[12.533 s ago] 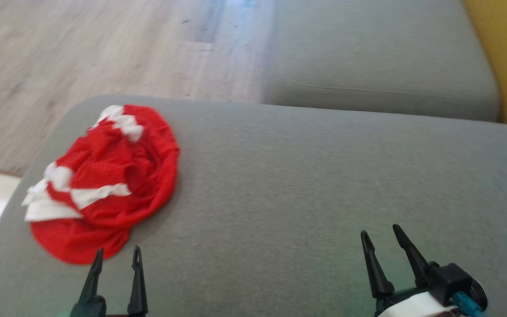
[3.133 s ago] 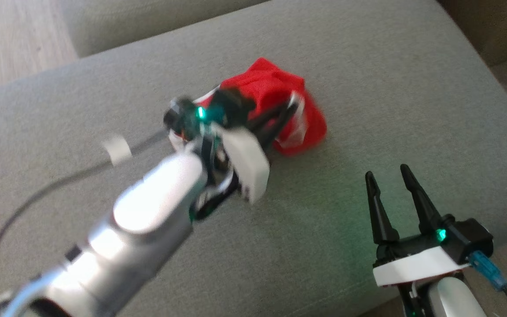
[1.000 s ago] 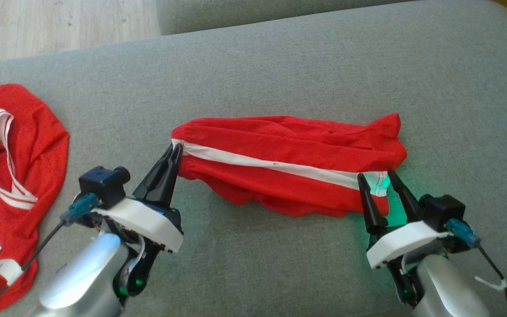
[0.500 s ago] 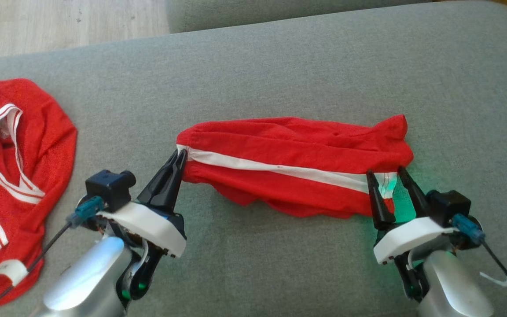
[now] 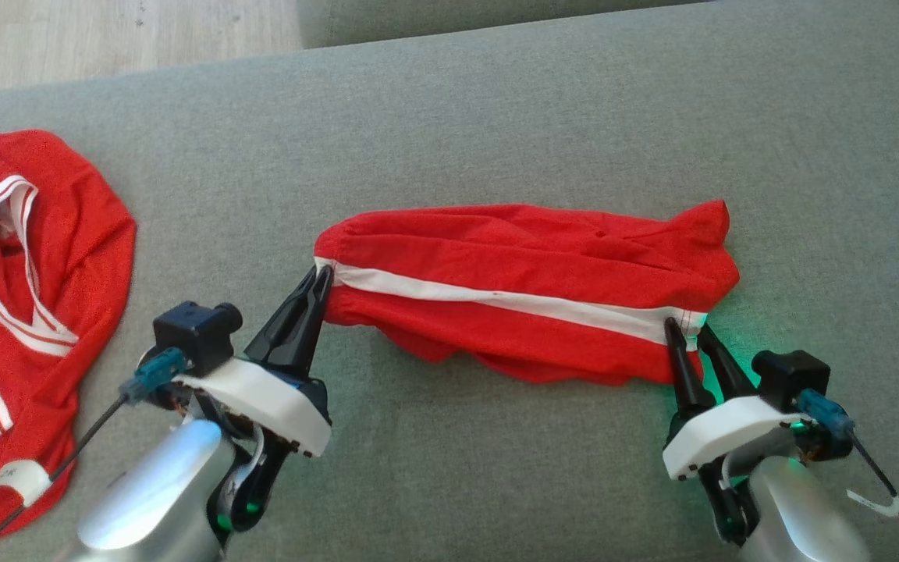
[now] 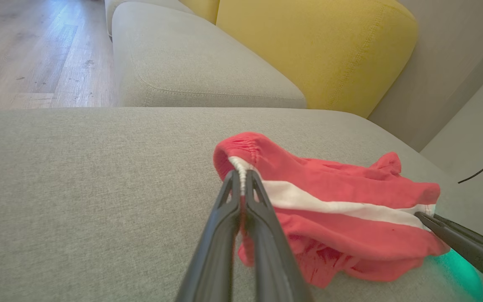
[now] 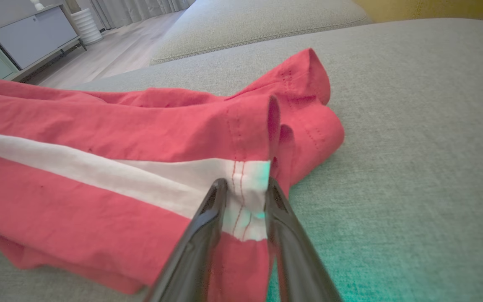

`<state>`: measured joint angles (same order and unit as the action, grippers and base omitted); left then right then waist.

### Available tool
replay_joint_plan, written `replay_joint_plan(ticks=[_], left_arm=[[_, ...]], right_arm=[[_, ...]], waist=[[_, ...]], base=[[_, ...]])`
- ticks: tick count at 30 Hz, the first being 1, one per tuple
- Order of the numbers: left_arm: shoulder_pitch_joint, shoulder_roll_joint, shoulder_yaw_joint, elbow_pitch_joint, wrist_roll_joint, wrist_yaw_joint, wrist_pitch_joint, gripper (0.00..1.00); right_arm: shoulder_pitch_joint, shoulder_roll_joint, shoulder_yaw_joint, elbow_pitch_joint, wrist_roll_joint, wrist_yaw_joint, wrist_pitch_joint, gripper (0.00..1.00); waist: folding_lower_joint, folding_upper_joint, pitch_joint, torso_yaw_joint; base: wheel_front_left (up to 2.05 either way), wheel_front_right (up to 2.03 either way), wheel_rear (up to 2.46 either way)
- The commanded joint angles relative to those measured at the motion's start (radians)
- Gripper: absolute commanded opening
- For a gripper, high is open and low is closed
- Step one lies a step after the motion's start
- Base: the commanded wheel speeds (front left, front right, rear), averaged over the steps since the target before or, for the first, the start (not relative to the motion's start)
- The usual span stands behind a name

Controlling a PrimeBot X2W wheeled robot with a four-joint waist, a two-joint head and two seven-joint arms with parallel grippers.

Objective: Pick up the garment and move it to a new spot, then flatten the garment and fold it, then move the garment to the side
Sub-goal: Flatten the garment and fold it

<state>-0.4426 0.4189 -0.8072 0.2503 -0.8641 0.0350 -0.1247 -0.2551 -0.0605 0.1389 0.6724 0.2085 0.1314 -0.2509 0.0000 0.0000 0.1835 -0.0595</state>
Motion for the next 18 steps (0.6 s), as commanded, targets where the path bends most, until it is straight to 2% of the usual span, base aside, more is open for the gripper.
replay_joint_plan(ticks=[1,3,5,6,8,13,18], left_arm=[[-0.040,0.021,0.037,-0.027,0.000,0.003,-0.006,0.00],[-0.041,0.021,0.036,-0.027,-0.001,0.004,-0.006,0.00],[-0.041,0.022,0.036,-0.027,0.000,0.005,-0.006,0.00],[-0.041,0.022,0.036,-0.027,0.000,0.005,-0.006,0.00],[-0.040,0.021,0.035,-0.026,-0.001,0.006,-0.008,0.00],[-0.031,0.026,0.038,-0.031,-0.004,0.004,-0.023,0.00],[-0.043,0.037,0.050,-0.086,-0.005,-0.004,-0.037,0.00]], right_arm=[[-0.036,0.009,0.017,-0.017,0.003,-0.001,-0.011,0.42],[-0.040,0.010,0.011,-0.014,0.000,-0.001,-0.011,0.35],[-0.041,0.010,0.006,-0.014,-0.004,-0.001,-0.011,0.18],[-0.041,0.010,0.006,-0.014,-0.004,-0.001,-0.011,0.18],[-0.038,0.010,-0.002,-0.019,-0.015,-0.001,-0.011,0.00],[-0.005,0.010,-0.044,-0.069,-0.061,-0.001,-0.011,0.00],[0.007,0.010,-0.094,-0.174,-0.094,-0.001,-0.011,0.00]], waist=[[0.0000,0.0000,0.003,0.001],[0.0000,0.0000,0.004,0.001],[0.0000,0.0000,0.003,0.001],[0.0000,0.0000,0.003,0.001],[0.0000,0.0000,0.000,0.001],[0.0000,0.0000,-0.026,-0.008],[0.0000,0.0000,-0.059,-0.020]], base=[[0.00,0.00,0.00],[0.00,0.00,0.00],[0.00,0.00,0.00],[0.00,0.00,0.00],[0.00,0.00,0.00],[0.00,0.00,0.00],[0.00,0.00,0.00]])
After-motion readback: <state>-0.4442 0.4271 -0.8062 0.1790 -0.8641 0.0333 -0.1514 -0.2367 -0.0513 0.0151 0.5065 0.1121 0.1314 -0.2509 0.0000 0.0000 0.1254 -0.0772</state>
